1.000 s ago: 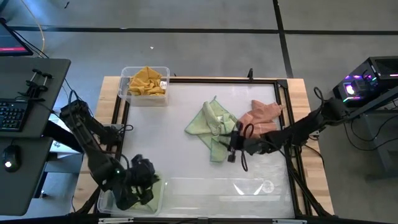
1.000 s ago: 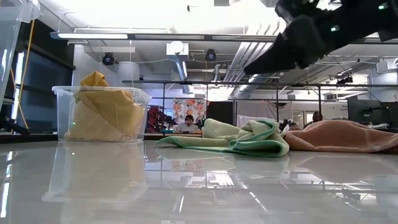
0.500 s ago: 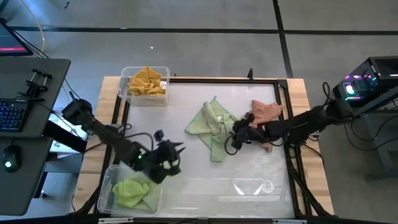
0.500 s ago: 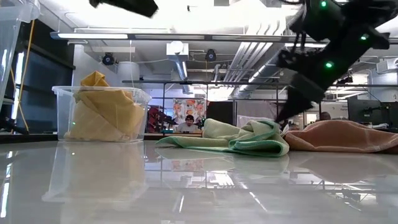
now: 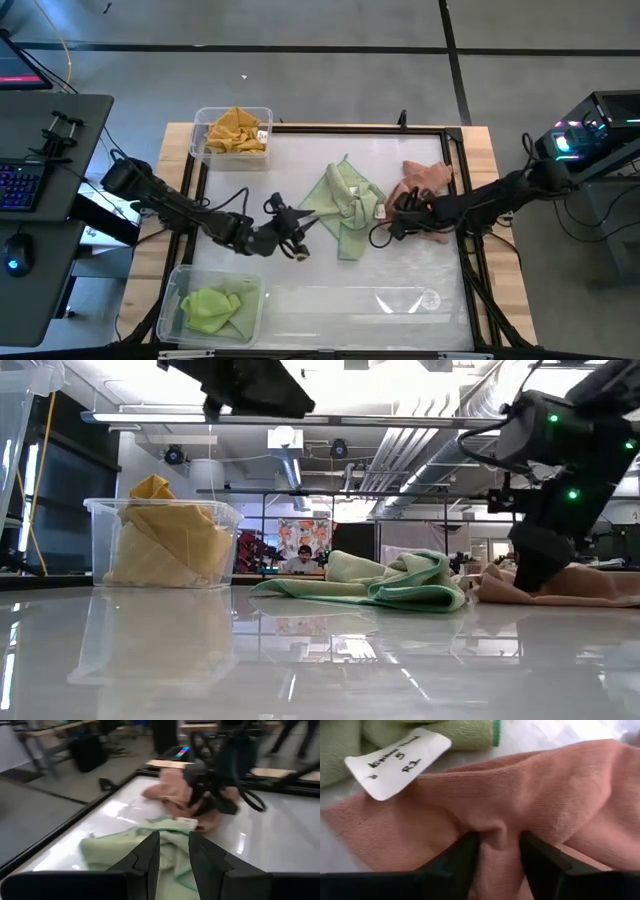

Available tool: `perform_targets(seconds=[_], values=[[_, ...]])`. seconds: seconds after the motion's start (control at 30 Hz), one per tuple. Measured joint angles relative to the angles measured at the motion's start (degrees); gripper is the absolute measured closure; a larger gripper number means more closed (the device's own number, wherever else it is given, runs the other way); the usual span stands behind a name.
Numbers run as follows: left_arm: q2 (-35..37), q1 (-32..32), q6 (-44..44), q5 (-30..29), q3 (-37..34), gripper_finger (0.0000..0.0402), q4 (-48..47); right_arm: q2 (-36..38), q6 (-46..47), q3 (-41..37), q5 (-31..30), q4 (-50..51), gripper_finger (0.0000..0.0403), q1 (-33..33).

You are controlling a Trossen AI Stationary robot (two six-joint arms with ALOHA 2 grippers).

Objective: Sort towels by color in basket
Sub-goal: Put the dark orange towel into the top transparent bin

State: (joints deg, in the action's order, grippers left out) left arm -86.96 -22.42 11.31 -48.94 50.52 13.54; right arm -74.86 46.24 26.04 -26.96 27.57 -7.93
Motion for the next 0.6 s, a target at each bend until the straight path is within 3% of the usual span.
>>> perform_targets(seconds=[0.13,0.27,0.33,0.6], values=[[0.02,0.07,-2.28,6.13,-0.58,0.0309,1.24,-0.34,-0.88,-2.8,-0.04,-7.0,0.0314,-0.91],[0.02,-0.29,-4.36,6.72,-1.07,0.0309,1.61,0.81,-4.78,-1.34,3.72,-8.27,0.0386,-3.14],[0.02,-1.11,-7.87,6.69,-1.09,0.0309,4.8,1.83,-6.83,0.92,6.03,-6.5,0.039,-4.93],[-1.31,-5.11,-26.87,6.88,-1.02,0.0309,22.99,5.38,-19.26,14.58,3.68,-4.83,0.0395,-14.49]])
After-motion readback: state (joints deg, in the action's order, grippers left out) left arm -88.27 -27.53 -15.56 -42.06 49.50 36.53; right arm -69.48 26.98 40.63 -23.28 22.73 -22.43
